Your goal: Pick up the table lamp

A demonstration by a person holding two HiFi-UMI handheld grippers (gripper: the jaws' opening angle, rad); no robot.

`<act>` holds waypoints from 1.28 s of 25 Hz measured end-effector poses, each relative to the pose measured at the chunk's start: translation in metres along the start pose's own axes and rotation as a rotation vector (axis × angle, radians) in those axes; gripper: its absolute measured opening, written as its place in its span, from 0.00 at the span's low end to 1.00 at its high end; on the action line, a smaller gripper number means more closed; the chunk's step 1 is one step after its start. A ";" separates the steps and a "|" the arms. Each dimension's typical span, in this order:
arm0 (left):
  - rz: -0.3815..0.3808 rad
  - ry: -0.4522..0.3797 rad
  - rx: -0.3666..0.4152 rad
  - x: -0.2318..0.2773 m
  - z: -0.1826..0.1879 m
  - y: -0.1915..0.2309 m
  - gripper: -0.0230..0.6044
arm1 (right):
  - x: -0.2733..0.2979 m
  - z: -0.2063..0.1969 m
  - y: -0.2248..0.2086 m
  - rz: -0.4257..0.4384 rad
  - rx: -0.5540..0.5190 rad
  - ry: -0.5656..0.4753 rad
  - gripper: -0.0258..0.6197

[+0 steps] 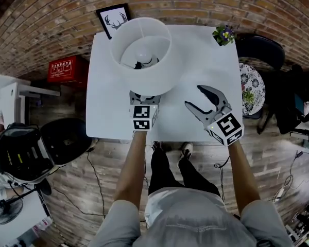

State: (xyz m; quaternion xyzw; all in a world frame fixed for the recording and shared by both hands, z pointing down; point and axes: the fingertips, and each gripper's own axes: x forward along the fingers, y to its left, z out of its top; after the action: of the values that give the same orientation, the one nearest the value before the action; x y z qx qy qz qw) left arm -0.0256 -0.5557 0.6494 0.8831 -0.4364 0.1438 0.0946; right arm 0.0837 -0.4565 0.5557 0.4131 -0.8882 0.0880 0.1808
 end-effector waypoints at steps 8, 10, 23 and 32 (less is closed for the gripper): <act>0.036 -0.096 0.019 0.022 0.006 0.014 0.48 | 0.005 -0.014 -0.001 -0.013 -0.007 0.034 0.46; 0.049 -0.115 0.032 0.024 0.007 0.016 0.48 | 0.004 -0.017 0.000 -0.015 -0.005 0.035 0.47; 0.095 -0.217 0.060 0.046 0.010 0.017 0.47 | -0.010 -0.029 0.003 -0.027 -0.013 0.037 0.47; 0.082 -0.219 0.058 0.055 0.011 0.008 0.29 | -0.012 -0.034 0.012 -0.017 0.035 -0.001 0.47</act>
State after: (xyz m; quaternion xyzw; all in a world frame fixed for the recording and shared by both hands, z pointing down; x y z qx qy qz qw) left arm 0.0018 -0.6041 0.6576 0.8774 -0.4754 0.0628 0.0146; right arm 0.0906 -0.4300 0.5821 0.4240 -0.8830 0.1018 0.1738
